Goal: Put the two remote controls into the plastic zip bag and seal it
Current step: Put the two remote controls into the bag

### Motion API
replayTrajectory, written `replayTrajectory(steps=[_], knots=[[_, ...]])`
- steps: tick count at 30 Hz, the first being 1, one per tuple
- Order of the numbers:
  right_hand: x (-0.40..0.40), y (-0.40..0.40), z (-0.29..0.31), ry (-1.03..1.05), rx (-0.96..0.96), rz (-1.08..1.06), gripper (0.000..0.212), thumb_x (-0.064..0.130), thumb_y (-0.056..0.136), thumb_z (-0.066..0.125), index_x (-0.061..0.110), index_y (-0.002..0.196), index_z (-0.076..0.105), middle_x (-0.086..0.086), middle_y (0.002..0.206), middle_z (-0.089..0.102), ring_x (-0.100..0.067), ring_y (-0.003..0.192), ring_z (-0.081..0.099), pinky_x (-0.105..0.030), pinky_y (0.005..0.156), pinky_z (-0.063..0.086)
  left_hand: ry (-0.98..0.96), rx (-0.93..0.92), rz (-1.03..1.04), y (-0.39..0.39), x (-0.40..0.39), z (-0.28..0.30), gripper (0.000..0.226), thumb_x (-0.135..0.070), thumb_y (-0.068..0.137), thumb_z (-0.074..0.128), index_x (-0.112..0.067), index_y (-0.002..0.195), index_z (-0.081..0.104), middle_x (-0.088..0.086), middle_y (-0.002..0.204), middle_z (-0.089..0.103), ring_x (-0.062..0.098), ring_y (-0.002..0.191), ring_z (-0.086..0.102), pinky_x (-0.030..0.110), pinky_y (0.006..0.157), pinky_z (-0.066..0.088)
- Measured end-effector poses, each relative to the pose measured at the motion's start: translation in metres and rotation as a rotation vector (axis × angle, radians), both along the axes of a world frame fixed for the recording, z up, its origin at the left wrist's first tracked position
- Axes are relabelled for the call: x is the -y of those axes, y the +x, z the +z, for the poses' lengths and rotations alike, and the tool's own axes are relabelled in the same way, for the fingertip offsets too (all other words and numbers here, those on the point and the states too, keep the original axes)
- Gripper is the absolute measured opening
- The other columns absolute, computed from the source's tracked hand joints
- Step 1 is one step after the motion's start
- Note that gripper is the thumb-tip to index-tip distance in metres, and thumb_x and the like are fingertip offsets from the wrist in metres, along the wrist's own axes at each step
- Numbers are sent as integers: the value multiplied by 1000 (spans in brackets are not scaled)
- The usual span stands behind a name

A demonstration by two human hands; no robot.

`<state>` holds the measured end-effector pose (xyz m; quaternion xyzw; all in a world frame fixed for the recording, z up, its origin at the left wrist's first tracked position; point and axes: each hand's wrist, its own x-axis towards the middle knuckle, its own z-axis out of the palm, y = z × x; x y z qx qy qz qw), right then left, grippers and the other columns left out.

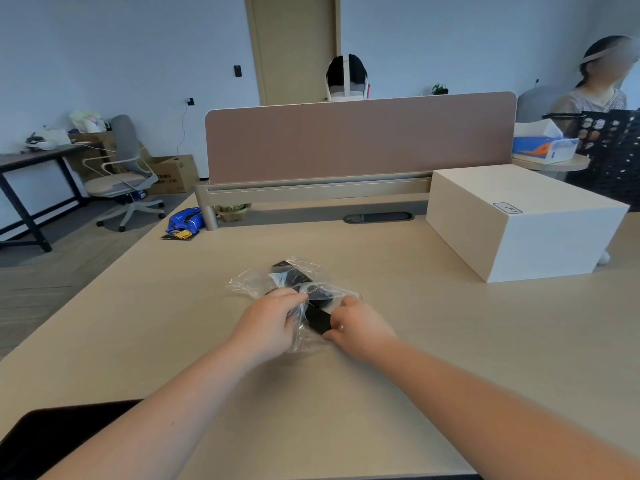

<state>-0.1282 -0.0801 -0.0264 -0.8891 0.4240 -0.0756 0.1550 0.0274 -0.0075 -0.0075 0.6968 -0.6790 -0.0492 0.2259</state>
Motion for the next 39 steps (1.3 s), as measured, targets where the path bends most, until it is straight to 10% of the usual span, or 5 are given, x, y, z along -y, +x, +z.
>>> replayTrajectory(steps=[21, 26, 39], knots=[[4, -4, 7, -38, 58, 70, 43, 7, 90, 38, 23, 126, 55, -11, 126, 56, -31, 114, 54, -38, 89, 50, -52, -20, -67, 2, -3, -1, 42, 2, 83, 48, -16, 119, 58, -1, 121, 59, 19, 107, 57, 20, 85, 39], [7, -27, 18, -168, -375, 229, 51, 11, 85, 48, 29, 133, 45, -7, 129, 52, -26, 126, 38, -40, 102, 35, -116, -92, -115, -5, -4, 11, 27, 3, 86, 49, -13, 92, 70, -7, 101, 55, 18, 92, 56, 22, 76, 41], [7, -60, 29, -377, -342, 90, 31, 14, 86, 48, 21, 113, 64, -6, 114, 52, -28, 114, 39, -34, 90, 39, 377, 415, -53, -26, -25, 19, 26, -35, 86, 38, -15, 76, 53, 4, 98, 35, 29, 81, 51, 41, 70, 48]])
